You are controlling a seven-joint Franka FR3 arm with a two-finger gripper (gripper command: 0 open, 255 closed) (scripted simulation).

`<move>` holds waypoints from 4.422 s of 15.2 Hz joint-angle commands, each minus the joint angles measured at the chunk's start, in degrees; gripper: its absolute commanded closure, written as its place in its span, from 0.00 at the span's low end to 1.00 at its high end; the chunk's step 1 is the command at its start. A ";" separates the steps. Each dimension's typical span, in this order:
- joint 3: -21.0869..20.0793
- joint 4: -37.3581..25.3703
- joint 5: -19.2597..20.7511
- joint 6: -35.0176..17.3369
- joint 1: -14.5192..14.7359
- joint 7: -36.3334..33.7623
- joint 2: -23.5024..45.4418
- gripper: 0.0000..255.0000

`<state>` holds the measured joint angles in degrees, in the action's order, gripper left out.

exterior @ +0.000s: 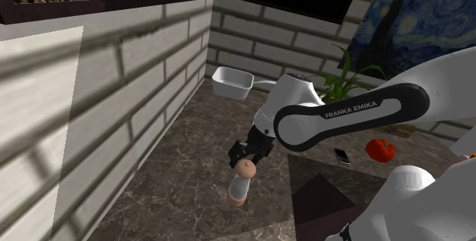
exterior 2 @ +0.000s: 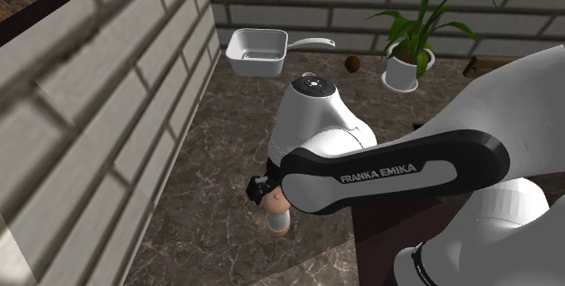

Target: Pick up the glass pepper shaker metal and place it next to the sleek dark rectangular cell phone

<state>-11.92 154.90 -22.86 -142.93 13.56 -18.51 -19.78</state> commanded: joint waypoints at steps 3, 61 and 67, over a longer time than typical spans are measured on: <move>0.00 0.01 -0.01 -0.03 0.00 0.01 0.02 0.00; 3.07 -27.74 7.23 39.02 -2.73 -8.33 -11.81 1.00; 6.66 -28.08 8.53 42.39 -3.93 -4.78 -13.92 1.00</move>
<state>-6.23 126.17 -14.63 -101.15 9.92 -24.39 -32.69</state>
